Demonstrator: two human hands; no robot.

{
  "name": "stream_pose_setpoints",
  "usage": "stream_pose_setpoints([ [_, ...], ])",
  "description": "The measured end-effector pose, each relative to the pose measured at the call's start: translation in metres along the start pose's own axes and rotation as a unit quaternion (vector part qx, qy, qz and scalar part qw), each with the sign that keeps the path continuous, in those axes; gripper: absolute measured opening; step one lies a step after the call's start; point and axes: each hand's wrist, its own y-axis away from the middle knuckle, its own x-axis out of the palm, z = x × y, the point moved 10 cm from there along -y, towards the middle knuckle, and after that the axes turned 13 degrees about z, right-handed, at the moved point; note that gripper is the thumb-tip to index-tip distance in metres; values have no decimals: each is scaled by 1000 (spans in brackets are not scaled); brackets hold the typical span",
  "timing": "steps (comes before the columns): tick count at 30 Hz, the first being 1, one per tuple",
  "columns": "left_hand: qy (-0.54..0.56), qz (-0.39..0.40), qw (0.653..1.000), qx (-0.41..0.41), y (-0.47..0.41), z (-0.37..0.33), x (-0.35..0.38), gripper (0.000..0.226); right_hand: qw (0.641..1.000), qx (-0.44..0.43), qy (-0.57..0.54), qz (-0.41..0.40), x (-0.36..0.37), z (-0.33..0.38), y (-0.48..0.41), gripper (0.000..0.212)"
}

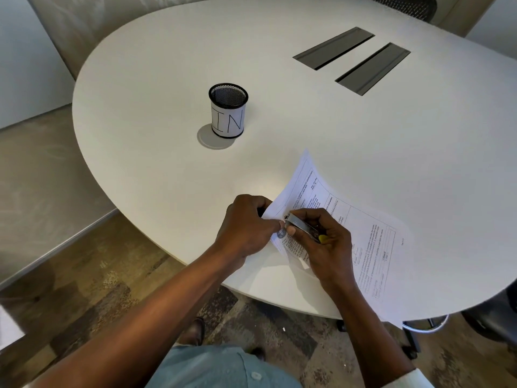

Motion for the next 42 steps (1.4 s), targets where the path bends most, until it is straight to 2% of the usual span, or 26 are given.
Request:
stream_pose_setpoints([
  [4, 26, 28, 999, -15, -5, 0, 2, 13, 999, 7, -32, -5, -1, 0, 0, 30],
  [8, 69, 45, 996, -16, -10, 0, 4, 9, 999, 11, 21, -21, -3, 0, 1, 32],
  [11, 65, 28, 997, -23, -13, 3, 2, 35, 998, -2, 52, -27, -3, 2, 2, 23],
  [13, 58, 20, 998, -23, -14, 5, 2, 44, 998, -8, 57, -26, -1, 2, 3, 21],
  [24, 141, 26, 989, -28, -18, 16, 11, 28, 1000, -15, 10, -14, -2, -2, 3, 17],
  [29, 180, 33, 982, -37, -17, 20, 16, 37, 1000, -13, -6, -17, -3, -4, 3, 20],
  [36, 191, 34, 980, -39, -14, 17, 20, 34, 1000, -27, -4, -15, -4, -2, 4, 22],
  [42, 179, 37, 983, -33, -17, 16, 24, 21, 997, 3, -73, -16, -7, -7, 2, 22],
])
